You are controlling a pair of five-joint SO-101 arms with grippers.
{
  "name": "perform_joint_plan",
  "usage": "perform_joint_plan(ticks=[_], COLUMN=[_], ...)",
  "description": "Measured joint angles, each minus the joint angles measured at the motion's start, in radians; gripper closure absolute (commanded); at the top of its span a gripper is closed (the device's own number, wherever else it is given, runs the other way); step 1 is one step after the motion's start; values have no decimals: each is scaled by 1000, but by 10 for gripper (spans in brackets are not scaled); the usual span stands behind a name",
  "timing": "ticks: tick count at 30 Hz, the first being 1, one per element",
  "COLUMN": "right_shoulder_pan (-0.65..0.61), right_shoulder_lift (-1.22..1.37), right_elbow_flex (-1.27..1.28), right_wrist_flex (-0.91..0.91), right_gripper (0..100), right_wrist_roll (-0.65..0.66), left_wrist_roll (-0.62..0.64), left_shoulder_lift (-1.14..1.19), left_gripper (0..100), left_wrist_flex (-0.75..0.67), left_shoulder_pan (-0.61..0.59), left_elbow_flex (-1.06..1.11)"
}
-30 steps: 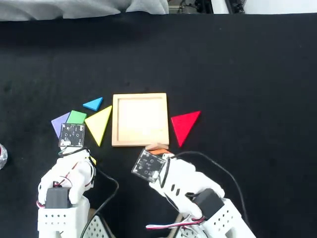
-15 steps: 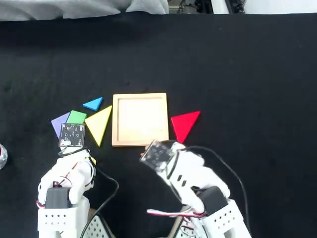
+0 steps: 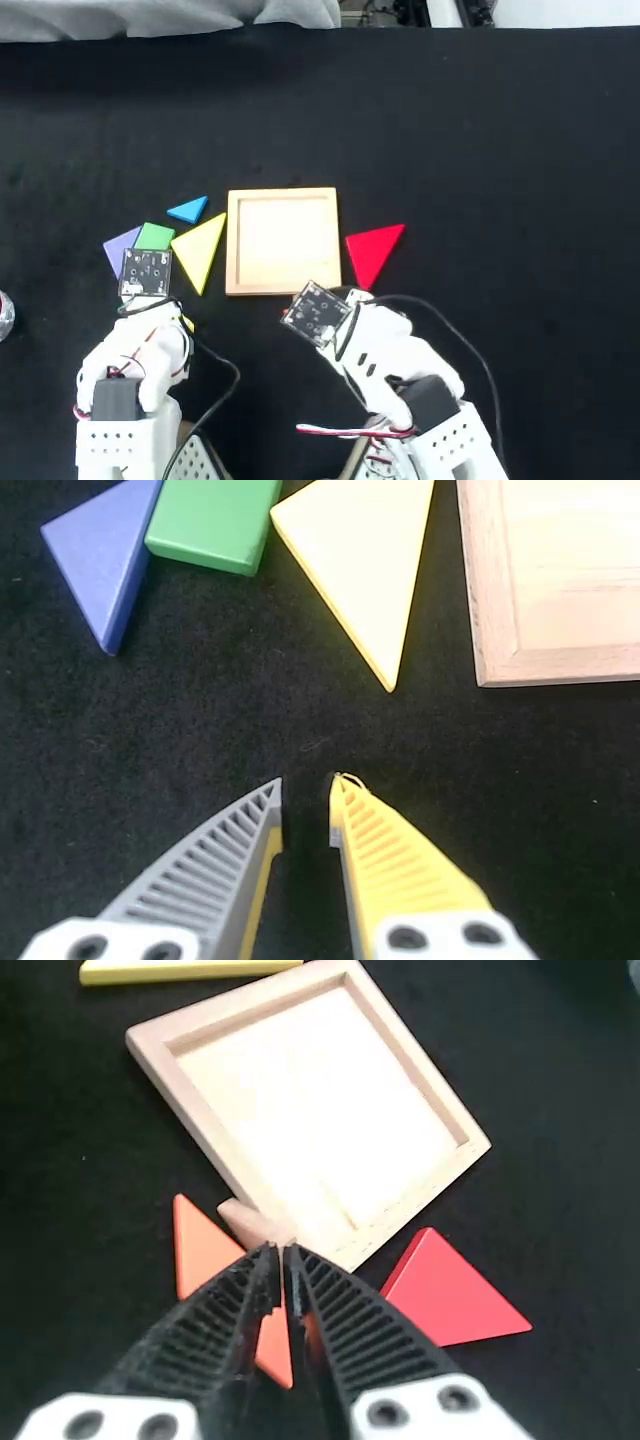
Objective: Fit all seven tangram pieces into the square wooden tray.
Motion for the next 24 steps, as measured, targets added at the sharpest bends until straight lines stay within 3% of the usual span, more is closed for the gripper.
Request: perform_joint_plan(ticks=[5, 13, 21, 24], right_shoulder_pan=[0, -17, -52, 41], right_shoulder_lift=[0, 0, 0, 0], right_elbow_flex=[0, 0, 0, 0], right_wrist_flex=[6, 6, -12, -48], right_gripper=[825, 825, 828, 828], right_wrist_roll=[-66, -546, -545, -543], left_wrist_roll=[0, 0, 0, 0], left_shoulder_lift=[0, 0, 0, 0], left_gripper=[909, 909, 909, 909], left_wrist_flex=[0, 0, 0, 0], left_shoulder_pan=[0, 0, 0, 0], left_elbow_flex=[0, 0, 0, 0])
